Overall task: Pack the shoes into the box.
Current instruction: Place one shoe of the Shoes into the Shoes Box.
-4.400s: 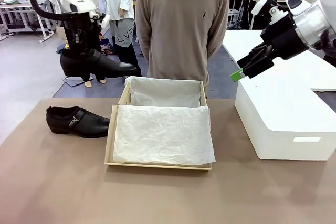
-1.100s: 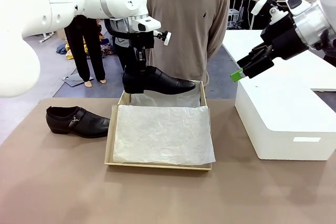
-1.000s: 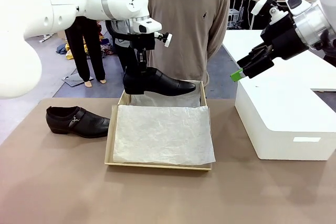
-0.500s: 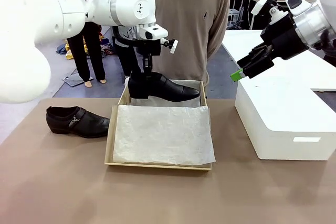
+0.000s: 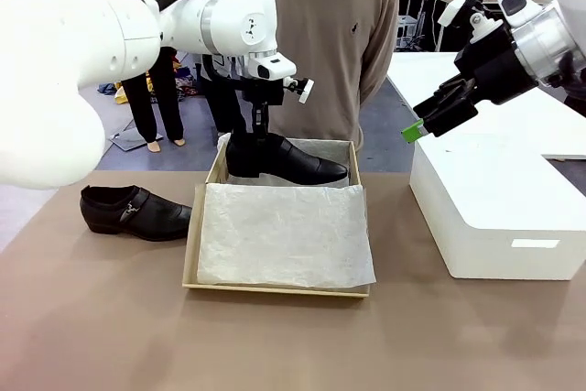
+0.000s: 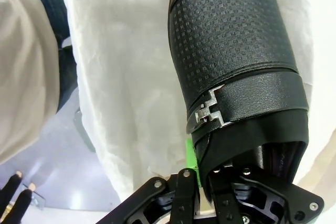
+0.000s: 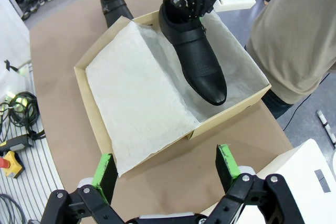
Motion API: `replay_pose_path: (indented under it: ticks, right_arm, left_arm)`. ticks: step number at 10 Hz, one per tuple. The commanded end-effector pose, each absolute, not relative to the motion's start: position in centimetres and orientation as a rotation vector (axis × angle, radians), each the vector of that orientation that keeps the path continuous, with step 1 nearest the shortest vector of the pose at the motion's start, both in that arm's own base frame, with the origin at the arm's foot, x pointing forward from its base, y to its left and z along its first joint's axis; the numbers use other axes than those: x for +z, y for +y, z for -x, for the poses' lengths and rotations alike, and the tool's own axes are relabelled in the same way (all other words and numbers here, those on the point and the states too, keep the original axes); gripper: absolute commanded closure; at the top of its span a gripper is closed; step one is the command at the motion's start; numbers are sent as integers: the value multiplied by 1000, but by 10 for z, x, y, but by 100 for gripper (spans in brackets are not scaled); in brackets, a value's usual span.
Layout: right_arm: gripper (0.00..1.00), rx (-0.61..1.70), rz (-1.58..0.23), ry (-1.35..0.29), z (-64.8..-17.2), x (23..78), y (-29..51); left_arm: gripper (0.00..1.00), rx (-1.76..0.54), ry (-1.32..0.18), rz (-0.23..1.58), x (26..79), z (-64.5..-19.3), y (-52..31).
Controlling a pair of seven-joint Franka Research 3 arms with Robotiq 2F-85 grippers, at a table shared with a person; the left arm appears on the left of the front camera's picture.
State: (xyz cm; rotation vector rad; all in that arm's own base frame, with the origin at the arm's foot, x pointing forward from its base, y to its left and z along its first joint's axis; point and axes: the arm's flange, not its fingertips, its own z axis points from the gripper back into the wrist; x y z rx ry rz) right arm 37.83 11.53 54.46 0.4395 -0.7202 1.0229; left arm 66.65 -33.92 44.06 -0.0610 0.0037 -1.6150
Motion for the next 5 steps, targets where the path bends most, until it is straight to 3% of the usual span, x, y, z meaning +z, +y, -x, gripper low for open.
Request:
replay_pose_path:
  ticks: [1,5]
  right_arm:
    - [0,1031,-459,-739,-381,544,115]
    - [0,1031,-459,-739,-381,544,115]
  left_arm:
    - [100,-1618,-13,31,443,-678,-344]
    - [100,-1595,-32,-12,425,-679,-344]
